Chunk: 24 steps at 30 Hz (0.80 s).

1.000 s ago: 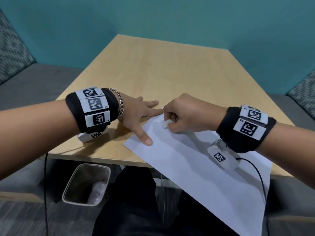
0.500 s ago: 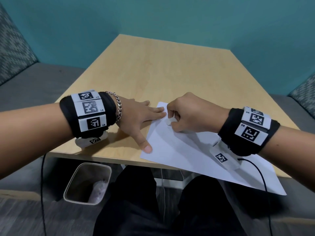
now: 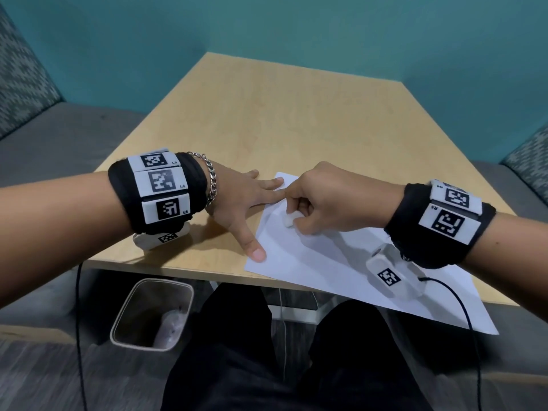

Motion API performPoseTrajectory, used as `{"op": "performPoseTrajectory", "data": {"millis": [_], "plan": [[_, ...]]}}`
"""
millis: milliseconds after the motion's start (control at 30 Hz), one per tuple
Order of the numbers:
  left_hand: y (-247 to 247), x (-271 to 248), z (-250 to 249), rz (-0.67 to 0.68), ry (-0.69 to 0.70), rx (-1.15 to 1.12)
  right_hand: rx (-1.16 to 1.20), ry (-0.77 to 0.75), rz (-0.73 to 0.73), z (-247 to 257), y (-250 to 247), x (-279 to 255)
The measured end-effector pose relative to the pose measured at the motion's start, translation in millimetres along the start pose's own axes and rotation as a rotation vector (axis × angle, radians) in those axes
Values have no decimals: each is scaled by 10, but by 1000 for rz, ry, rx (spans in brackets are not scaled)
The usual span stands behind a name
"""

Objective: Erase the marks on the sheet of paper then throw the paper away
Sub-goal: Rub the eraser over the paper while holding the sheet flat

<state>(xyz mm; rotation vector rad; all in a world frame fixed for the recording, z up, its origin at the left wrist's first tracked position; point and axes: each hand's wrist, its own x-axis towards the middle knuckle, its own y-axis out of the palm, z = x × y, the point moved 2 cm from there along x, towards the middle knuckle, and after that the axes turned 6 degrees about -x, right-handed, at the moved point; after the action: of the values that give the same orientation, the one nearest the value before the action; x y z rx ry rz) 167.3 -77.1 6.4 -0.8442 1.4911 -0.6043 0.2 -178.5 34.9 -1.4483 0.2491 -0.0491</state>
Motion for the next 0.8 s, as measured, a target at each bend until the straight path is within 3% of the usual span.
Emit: {"op": "performPoseTrajectory", "data": {"millis": [133, 267, 400, 500, 633, 800], "plan": [[-8, -6, -16, 1, -10, 1, -6, 42, -76, -66, -7, 24], [0, -9, -22, 6, -2, -20, 9, -9, 8, -3, 12, -34], [1, 7, 0, 11, -21, 8, 16, 54, -32, -69, -16, 9], [-10, -1, 15, 4, -20, 18, 74, 27, 91, -68, -65, -69], [-117, -12, 63, -19, 10, 83, 31, 126, -12, -345, -172, -186], [-296, -76, 133, -106, 62, 10, 24, 195, 8, -472, -59, -451]]}}
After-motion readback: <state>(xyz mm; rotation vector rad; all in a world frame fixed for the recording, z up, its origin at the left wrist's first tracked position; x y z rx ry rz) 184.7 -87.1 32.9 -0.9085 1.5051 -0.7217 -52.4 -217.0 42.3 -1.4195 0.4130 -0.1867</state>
